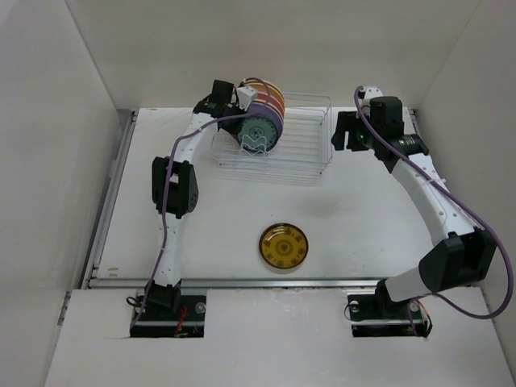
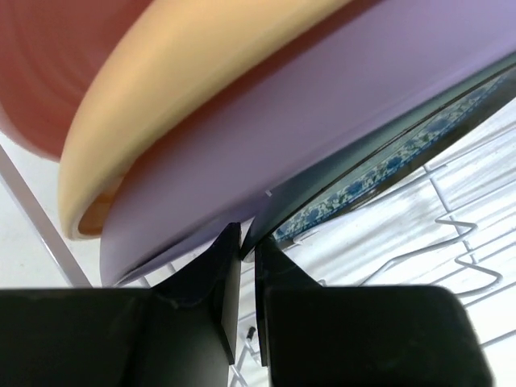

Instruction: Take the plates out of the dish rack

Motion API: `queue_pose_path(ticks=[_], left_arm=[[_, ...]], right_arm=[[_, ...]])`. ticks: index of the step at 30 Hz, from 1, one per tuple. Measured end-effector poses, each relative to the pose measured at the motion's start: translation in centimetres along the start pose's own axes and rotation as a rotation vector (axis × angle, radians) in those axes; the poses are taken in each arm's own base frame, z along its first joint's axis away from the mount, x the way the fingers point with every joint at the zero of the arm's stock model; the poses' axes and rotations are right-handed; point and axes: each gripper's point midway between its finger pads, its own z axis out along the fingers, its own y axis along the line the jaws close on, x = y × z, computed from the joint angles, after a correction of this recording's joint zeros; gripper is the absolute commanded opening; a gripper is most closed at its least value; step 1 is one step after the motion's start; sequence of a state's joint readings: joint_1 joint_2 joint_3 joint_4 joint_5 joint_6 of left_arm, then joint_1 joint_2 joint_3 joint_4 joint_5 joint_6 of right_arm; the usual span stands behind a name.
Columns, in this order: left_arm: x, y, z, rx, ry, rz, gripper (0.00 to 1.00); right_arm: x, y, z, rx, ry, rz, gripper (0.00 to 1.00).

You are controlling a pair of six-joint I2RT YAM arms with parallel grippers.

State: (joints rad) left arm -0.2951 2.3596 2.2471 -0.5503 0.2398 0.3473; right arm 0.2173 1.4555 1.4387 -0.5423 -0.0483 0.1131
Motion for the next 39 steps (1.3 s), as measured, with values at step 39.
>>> queue_pose_path(ticks=[39], left_arm=[[-1.4, -5.9, -9.0, 0.235, 0.025, -0.208, 0.00]], right_arm=[[4.1, 2.2, -0.3, -0.093, 0.081, 0.044, 0.76]])
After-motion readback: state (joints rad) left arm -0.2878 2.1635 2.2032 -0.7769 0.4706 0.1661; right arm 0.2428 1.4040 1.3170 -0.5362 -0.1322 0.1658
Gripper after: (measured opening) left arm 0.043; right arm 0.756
